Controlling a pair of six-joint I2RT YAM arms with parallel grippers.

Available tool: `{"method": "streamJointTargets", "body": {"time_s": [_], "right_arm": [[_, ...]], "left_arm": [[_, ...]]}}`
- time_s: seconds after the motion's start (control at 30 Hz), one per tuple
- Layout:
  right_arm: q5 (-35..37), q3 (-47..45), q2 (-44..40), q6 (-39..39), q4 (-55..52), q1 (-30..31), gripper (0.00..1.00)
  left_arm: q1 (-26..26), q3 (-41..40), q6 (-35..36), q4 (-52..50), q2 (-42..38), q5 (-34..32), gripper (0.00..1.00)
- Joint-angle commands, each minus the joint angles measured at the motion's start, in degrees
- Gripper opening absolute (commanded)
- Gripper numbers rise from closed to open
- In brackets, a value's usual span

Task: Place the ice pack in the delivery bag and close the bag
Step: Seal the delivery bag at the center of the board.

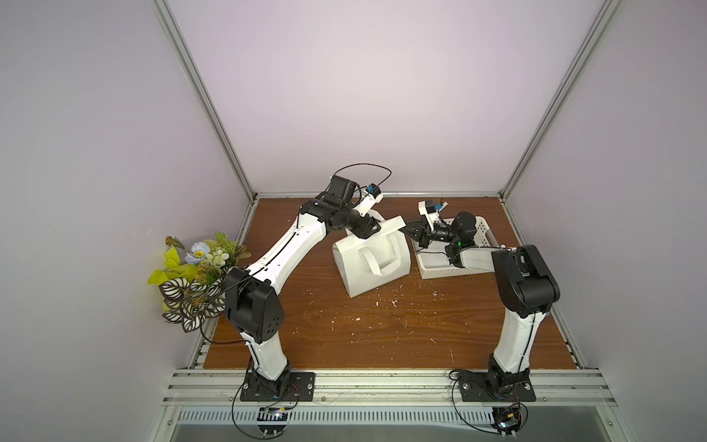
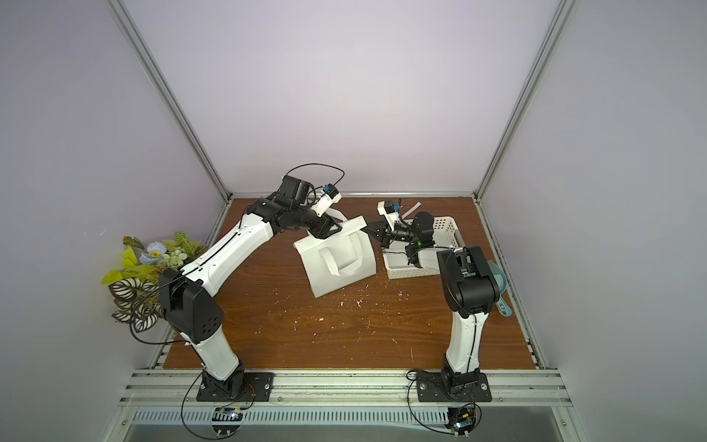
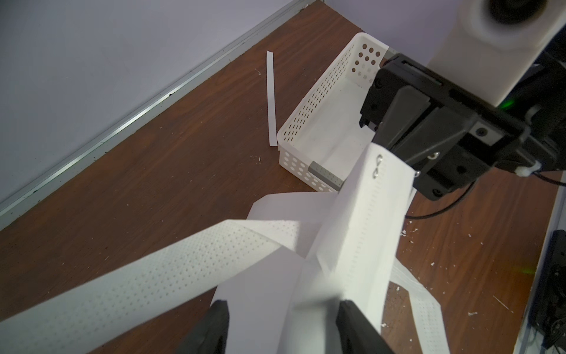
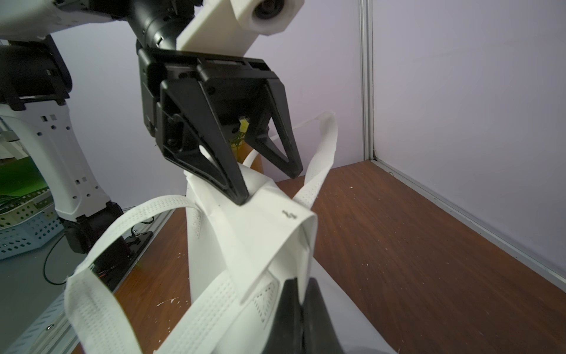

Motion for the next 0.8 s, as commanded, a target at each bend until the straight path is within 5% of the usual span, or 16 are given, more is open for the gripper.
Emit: {"method": "streamJointTargets", "body": {"time_s": [0.0, 0.23, 0.47, 0.77], "right_arm": [[-0.2, 0.6, -2.5, -1.3, -0.8, 0.4, 0.02], [-0.2, 0.9, -2.3, -1.1, -0.8, 0.4, 0.02], [-0.2, 0.9, -2.7, -1.0, -0.9, 0.5, 0.02], [-0.2, 0.8, -3.0, -0.8, -0.7, 0.6, 0.02]], "left_arm": [[0.8, -1.4, 1.2, -2.6, -3.0, 0.8, 0.57], [1.9, -3.7, 1.1, -2.6, -4.6, 6.0, 0.55], [1.1, -4.9, 0.9, -2.6, -2.7, 4.0, 0.52], [-1.1, -2.7, 0.5, -2.6, -0.1, -1.2, 0.27]]}}
